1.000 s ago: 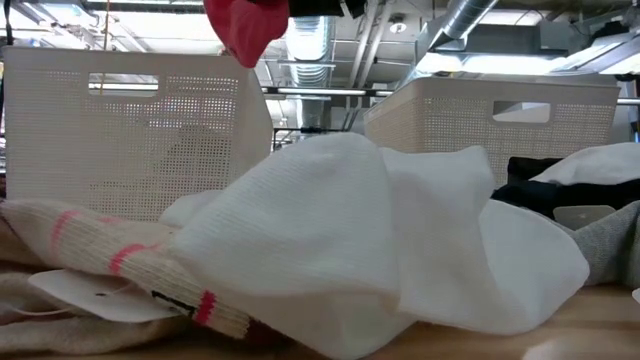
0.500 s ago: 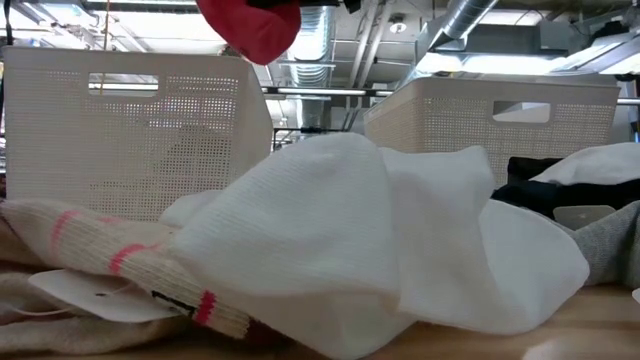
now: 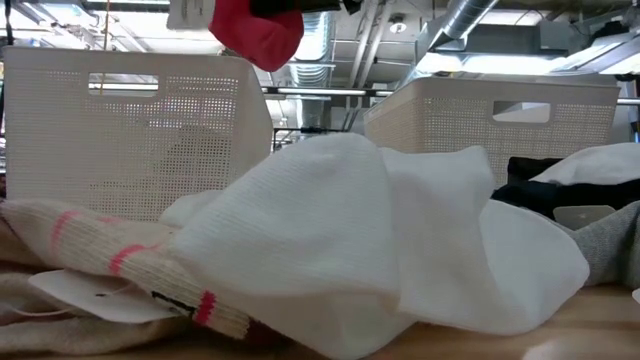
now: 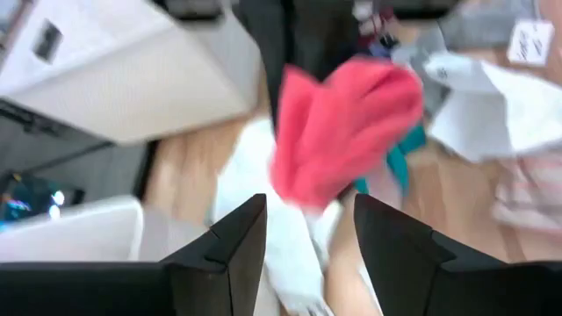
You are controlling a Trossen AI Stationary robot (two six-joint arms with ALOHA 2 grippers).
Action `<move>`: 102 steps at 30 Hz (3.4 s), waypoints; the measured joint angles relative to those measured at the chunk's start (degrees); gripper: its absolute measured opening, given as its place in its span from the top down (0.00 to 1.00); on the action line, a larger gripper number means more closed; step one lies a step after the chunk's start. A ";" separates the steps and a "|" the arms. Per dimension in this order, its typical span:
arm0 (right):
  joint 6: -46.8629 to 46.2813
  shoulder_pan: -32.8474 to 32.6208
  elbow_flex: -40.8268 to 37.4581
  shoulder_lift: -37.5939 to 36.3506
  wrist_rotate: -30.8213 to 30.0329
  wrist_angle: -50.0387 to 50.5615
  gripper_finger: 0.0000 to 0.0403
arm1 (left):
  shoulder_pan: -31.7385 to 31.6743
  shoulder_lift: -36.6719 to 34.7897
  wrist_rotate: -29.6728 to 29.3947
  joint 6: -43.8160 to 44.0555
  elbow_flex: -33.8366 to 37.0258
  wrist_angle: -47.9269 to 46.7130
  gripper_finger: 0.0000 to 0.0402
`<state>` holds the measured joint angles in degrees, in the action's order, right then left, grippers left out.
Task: Sort clothes
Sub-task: Put the pink sock into the left white bin
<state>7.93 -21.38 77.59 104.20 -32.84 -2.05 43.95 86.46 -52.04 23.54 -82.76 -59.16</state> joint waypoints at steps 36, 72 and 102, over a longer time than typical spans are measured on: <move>6.25 17.50 3.17 -10.40 25.31 -9.55 1.00 | 11.38 0.11 1.41 38.50 30.78 7.71 0.58; 1.46 33.47 42.37 26.73 46.56 -3.57 0.98 | 11.32 0.11 -5.55 40.62 30.84 12.80 0.58; -7.98 41.94 51.81 30.87 51.17 13.09 0.35 | 11.32 0.11 -5.55 40.75 30.82 16.85 0.58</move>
<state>-0.05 20.56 129.40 135.06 18.33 11.04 55.27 86.56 -57.58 64.29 -51.94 -42.31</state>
